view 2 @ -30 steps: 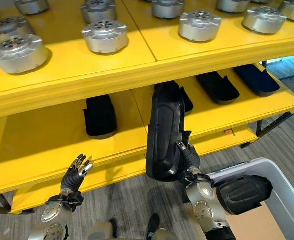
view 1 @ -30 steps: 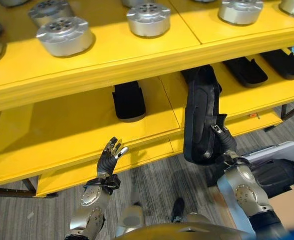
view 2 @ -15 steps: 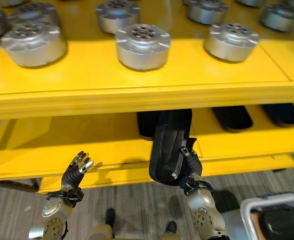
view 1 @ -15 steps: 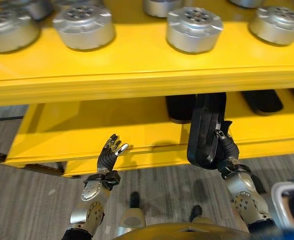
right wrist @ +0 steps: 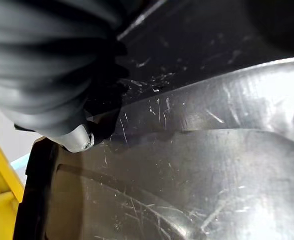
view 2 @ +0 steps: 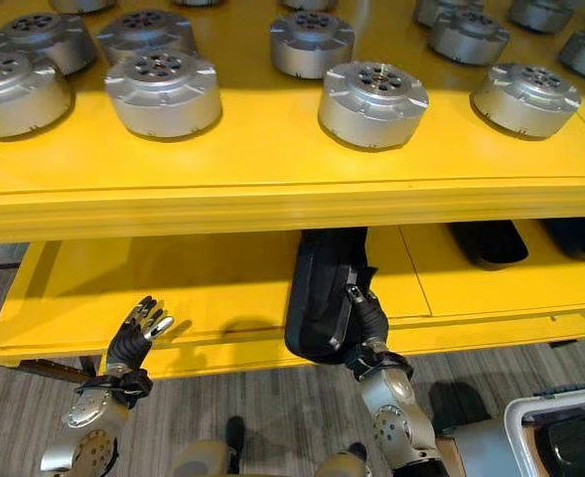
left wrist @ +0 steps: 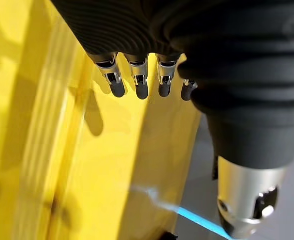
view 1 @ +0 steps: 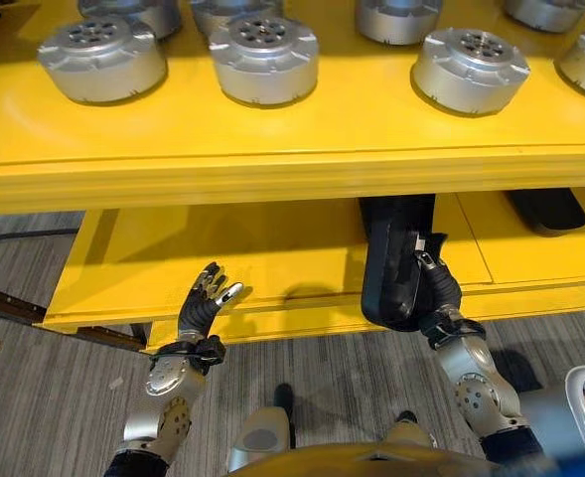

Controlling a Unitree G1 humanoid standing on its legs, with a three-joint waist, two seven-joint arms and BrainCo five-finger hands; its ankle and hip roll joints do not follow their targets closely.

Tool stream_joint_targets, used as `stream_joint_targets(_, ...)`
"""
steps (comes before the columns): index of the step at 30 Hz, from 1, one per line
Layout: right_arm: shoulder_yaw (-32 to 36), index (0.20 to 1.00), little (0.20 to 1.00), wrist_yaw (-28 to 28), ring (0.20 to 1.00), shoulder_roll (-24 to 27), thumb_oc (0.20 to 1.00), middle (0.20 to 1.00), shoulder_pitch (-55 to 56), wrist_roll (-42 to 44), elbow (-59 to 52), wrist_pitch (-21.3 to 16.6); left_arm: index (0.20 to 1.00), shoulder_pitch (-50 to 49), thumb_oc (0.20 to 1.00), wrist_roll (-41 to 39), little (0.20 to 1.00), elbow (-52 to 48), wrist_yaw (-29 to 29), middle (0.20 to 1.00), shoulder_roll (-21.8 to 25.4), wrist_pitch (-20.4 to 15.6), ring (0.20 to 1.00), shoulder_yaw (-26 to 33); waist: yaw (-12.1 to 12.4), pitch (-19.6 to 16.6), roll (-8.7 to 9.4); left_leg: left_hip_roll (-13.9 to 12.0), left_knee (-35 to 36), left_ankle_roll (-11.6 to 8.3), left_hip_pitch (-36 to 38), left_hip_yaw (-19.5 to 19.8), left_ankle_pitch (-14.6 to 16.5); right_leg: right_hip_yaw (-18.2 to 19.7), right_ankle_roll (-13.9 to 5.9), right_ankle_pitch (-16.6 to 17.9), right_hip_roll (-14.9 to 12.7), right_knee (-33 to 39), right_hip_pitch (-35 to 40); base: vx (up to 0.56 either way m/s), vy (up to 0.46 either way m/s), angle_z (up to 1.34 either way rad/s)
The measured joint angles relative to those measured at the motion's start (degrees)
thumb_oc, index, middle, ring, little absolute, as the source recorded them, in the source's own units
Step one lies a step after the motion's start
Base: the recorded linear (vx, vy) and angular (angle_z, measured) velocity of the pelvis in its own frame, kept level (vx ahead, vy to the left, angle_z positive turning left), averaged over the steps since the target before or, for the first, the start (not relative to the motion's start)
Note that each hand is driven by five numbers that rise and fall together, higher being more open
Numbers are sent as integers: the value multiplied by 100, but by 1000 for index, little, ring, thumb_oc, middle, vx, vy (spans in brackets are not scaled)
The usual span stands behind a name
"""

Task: Move parts from the plastic box to the shelf.

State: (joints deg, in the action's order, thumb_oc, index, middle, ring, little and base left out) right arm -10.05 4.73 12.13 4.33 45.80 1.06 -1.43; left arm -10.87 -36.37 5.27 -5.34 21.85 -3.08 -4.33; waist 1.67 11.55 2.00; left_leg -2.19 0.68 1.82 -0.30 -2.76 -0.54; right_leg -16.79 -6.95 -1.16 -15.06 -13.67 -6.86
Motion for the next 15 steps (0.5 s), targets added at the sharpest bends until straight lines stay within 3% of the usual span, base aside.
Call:
stream_joint_targets(2, -6, 200, 200, -5, 200, 7, 200, 200, 25, 1, 0, 2, 1000, -37, 1000, 0, 1000, -1, 3, 1000, 20, 3, 1000, -12, -72, -46, 129, 65, 167, -21, 66, 32, -100, 40, 21, 10, 315, 363, 15, 28, -21, 24)
stream_joint_targets(3, 18, 200, 200, -9, 200, 10, 200, 200, 51, 1, 5, 2, 1000, -70, 1000, -2, 1000, 18, 8, 1000, -20, 6, 1000, -22, -89, -110, 275, 199, 168, -67, 38, 76, -118, 212, 289, 141, 459, 693, 73, 21, -23, 27)
stream_joint_targets(8, 36, 200, 200, -11, 200, 182, 200, 200, 55, 1, 12, 45, 1000, -320, 1000, -3, 1000, -29, 15, 1000, -263, 22, 1000, -125, -66, -117, 25, 50, 259, -189, 143, 1, -126, 176, 306, 509, 733, 1466, 450, 54, -82, -5)
stream_joint_targets(15, 73, 200, 200, -10, 200, 332, 200, 200, 67, 0, 10, 63, 1000, -379, 1000, -10, 1000, -76, 36, 1000, -366, 36, 1000, -124, -92, -166, -5, -95, 384, -308, 367, 52, -83, 127, 377, 594, 943, 1891, 875, 45, -152, 0)
